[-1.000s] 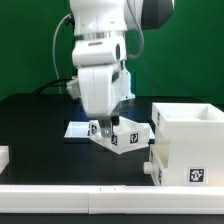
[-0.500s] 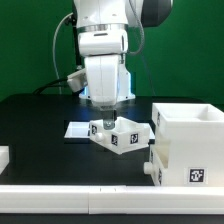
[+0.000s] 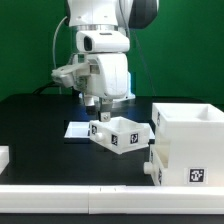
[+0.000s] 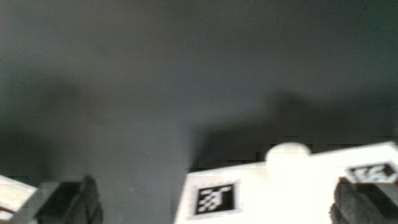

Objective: Assemble drawer

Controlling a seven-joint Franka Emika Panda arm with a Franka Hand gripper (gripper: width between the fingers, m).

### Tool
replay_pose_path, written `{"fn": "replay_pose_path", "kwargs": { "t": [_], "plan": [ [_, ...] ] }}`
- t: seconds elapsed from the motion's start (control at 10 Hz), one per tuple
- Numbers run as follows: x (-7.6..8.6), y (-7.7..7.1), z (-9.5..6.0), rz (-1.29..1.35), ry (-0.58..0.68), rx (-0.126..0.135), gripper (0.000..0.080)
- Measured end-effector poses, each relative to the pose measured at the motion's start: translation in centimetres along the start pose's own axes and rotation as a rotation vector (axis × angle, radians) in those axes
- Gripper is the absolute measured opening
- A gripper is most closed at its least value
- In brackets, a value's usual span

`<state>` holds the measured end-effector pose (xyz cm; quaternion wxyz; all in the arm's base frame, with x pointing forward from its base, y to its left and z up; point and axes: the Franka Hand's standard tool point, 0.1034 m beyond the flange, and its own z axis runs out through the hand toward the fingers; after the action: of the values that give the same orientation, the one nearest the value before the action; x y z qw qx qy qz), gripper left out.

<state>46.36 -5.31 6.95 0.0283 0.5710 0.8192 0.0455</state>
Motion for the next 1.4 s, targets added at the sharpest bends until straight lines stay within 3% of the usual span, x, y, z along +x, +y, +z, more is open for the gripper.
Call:
{"fn": "replay_pose_path", "kwargs": {
  "t": [0.3, 0.4, 0.5, 0.6, 0.7, 1.0, 1.2, 1.4],
  "plan": [
    [0.8, -0.4, -0.1, 0.015, -0.01, 0.001, 0.0649],
    [1.8, -1.9, -0.1, 0.005, -0.015, -0.001, 0.0649],
    [2.7, -3.5, -0.1, 0.008, -0.021, -0.021, 0.0649],
    [3.1, -5.8, 0.2, 0.02, -0.018, -0.02, 0.0649],
    [1.6, -7.1, 0.5, 0.045, -0.014, -0.008, 0.0649],
    [1.3, -7.4, 0.7, 0.078, -0.012, -0.007, 0.0649],
    [2.1, -8.0, 1.2, 0.078, 0.002, 0.009, 0.0649],
    [2.2, -8.4, 1.2, 0.01, 0.008, 0.009, 0.0649]
  ]
}}
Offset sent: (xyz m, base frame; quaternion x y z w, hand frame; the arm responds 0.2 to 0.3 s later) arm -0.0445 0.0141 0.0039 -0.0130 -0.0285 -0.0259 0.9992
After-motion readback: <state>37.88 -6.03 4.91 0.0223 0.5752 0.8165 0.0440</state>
